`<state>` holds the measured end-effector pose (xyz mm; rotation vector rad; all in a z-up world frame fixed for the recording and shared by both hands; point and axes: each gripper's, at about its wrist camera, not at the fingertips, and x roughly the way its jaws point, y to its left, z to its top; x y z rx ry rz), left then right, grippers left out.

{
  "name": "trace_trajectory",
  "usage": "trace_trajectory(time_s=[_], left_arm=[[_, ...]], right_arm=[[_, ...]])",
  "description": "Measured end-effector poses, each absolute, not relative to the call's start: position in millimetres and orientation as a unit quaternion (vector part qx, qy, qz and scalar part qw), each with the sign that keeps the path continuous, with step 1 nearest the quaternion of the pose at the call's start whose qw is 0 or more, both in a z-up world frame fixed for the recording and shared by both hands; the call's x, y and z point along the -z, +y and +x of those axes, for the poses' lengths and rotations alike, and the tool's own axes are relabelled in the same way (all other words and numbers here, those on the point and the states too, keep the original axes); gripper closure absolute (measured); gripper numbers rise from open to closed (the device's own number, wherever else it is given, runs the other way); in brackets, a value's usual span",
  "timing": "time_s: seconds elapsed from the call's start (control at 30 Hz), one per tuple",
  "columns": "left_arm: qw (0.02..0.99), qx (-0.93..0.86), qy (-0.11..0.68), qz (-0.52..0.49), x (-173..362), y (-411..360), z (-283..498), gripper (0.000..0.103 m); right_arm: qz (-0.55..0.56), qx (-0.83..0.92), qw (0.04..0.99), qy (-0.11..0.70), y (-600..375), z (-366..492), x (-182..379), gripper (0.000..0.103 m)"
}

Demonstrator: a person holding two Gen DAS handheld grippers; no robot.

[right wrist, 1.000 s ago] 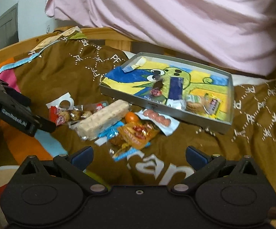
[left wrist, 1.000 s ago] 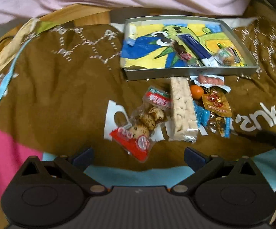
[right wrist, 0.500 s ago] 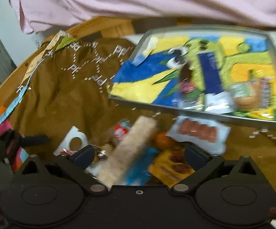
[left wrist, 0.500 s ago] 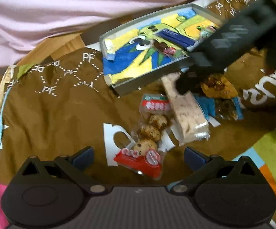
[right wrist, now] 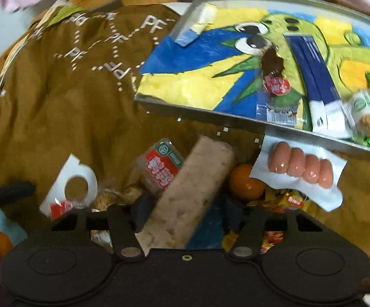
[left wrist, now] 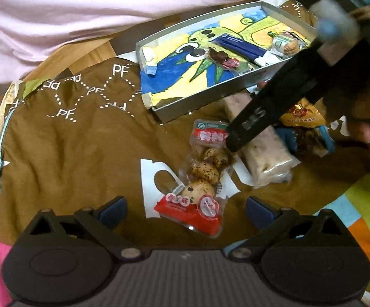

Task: Organize snacks
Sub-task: 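Close the left tool on the quail egg pack while the right tool grasps the rice cracker bar, then lift both held packs and carry them over the tray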

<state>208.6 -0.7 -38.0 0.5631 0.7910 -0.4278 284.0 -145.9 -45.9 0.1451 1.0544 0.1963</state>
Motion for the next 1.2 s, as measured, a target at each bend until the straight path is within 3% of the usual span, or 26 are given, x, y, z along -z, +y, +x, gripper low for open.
trace_trajectory(time_s=[0.13,0.4,0.6,0.8,1.03,1.13,1.2], left_arm=[[0.864,0.218,0.37,0.263,35,-1,205,0.002],[0.857,0.254,0.348,0.283,43,-12,215,0.006],[0.843,0.27,0.36,0.294,56,-21,231,0.024],[0.845,0.257,0.392,0.256,57,-24,246,0.046],[0.85,0.222,0.449,0.162,47,-12,248,0.051],[0.843,0.206,0.483,0.116,41,-8,237,0.051],[0.84,0.202,0.494,0.101,39,-9,228,0.051]], right_arm=[[0.072,-0.133,0.848,0.509,-168,269,33,0.059],[0.005,-0.192,0.838,0.511,-192,210,7,0.062],[-0.011,-0.175,0.855,0.488,-204,171,16,0.061],[0.016,-0.148,0.87,0.469,-204,161,21,0.053],[0.013,-0.114,0.883,0.455,-190,149,30,0.05],[0.005,-0.1,0.89,0.445,-186,143,30,0.063],[0.009,-0.101,0.891,0.443,-186,141,30,0.064]])
